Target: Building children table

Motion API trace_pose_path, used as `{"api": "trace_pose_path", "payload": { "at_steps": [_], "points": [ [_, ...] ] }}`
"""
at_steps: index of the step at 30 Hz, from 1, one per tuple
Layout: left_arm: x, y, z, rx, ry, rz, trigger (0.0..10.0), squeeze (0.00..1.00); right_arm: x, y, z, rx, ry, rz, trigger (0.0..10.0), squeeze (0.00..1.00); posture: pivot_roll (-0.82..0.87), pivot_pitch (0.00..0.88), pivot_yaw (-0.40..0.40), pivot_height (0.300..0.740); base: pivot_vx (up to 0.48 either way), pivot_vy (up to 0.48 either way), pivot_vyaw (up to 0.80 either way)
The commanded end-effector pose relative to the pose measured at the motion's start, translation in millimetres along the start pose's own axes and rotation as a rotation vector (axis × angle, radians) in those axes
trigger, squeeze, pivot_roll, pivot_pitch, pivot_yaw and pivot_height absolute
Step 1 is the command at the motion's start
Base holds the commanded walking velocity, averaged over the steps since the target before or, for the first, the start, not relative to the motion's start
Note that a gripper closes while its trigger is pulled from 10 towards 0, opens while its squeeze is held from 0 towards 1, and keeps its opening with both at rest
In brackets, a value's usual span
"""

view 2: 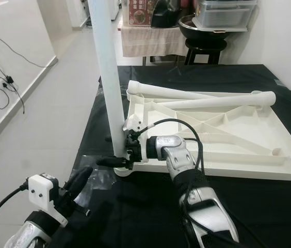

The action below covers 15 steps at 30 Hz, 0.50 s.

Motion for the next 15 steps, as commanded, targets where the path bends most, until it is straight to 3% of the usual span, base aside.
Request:
{"api": "trace_pose_path", "payload": {
  "at_steps": [1, 3, 4, 5, 15],
  "points": [
    [-4, 2.2, -1.1, 0.008, 0.004, -0.022, 10.0, 0.0, 3, -7.3, -1.5, 0.03, 0.008, 0.009, 10.0, 0.0, 0.02, 0.042, 0.018, 0.74, 0.0, 0.0, 0.0],
    [-4, 2.2, -1.0, 0.008, 0.005, -0.022, 10.0, 0.0, 4, -8.0, -1.2, 0.042, 0.003, 0.014, 10.0, 0.0, 0.02, 0.042, 0.019, 0.74, 0.0, 0.0, 0.0],
    [-4, 2.3, -0.4, 0.007, 0.005, -0.022, 10.0, 0.0, 5, -8.2, -1.0, 0.067, -0.009, 0.031, 4.1, 0.0, 0.02, 0.043, 0.018, 0.74, 0.0, 0.0, 0.0],
    [-4, 2.3, -0.2, 0.007, 0.005, -0.022, 10.0, 0.0, 5, -7.6, -1.0, 0.079, -0.011, 0.035, 0.0, 0.0, 0.02, 0.044, 0.017, 0.74, 0.0, 0.0, 0.0],
    [-3, 2.9, 0.2, 0.006, 0.006, -0.022, 10.0, 0.0, -1, 4.7, 1.8, 0.076, 0.035, 0.028, 0.0, 0.0, 0.02, 0.05, 0.016, 0.74, 0.0, 0.0, 0.0]
  ]
}}
Point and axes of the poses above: a point about 5 cm out from each wrist's last joint towards the gripper, its own y axis pointing back from the gripper into the wrist, its own x axis along the axis of the wrist's last joint, z = x × y, the point moved 1 cm from there along -y, pointing out of the wrist towards the gripper, and after that the axes turned 6 degrees about y, right-handed, at the moved point
